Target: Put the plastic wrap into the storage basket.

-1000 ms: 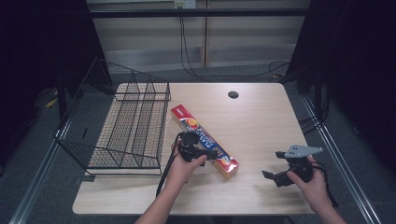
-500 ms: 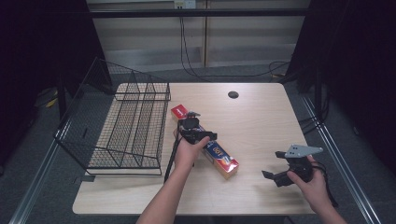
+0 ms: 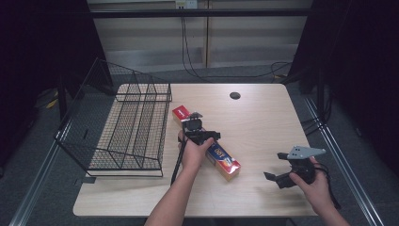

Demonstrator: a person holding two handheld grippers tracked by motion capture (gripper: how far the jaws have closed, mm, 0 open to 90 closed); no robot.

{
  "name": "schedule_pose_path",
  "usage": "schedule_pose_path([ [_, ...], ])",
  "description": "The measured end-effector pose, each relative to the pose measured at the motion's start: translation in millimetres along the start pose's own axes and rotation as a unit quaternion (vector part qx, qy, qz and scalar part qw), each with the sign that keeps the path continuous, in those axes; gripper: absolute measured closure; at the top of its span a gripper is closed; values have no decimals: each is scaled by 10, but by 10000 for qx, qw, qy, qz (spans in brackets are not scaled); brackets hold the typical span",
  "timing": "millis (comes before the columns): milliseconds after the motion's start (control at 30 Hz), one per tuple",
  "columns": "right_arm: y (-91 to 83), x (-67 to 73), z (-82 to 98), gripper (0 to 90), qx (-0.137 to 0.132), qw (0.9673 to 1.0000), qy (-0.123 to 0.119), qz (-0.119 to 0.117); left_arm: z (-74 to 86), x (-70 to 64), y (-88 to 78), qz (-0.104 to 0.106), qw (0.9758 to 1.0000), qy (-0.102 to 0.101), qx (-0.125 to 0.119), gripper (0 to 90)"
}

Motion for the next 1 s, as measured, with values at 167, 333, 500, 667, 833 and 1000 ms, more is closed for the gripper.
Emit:
schedule_pose_path([
  [167, 9, 1, 1, 36, 17, 10000, -4, -11, 0, -8, 23, -114, 9999, -8, 9, 0],
  [333, -2, 0, -10, 41, -6, 10000, -7, -3, -2, -11, 49, -163, 9998, -76, 53, 0],
  [500, -8, -5, -13, 41, -16, 10000, -19, -31, -2, -11, 80, -91, 9994, -212, 269, 1],
  [667, -21, -11, -22, 41, -50, 10000, -18, 19, -4, -7, 100, -22, 9984, -279, 498, 4],
  [833, -26, -15, -26, 41, -64, 10000, -13, 18, -26, -20, 88, -146, 9972, -147, 719, 23],
  [1000, -39, -18, -28, 41, -88, 10000, -18, 33, -48, -43, 70, -293, 9952, -100, 933, 41],
])
Point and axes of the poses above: each handheld gripper's, and its own axes: y roughly forward along the jaws, z roughly out of its underside, x roughly to its left, the point moved 7 cm from there along y, roughly forward along the jaws, and after that the axes turned 12 degrees about -z, right-handed, at the moved point
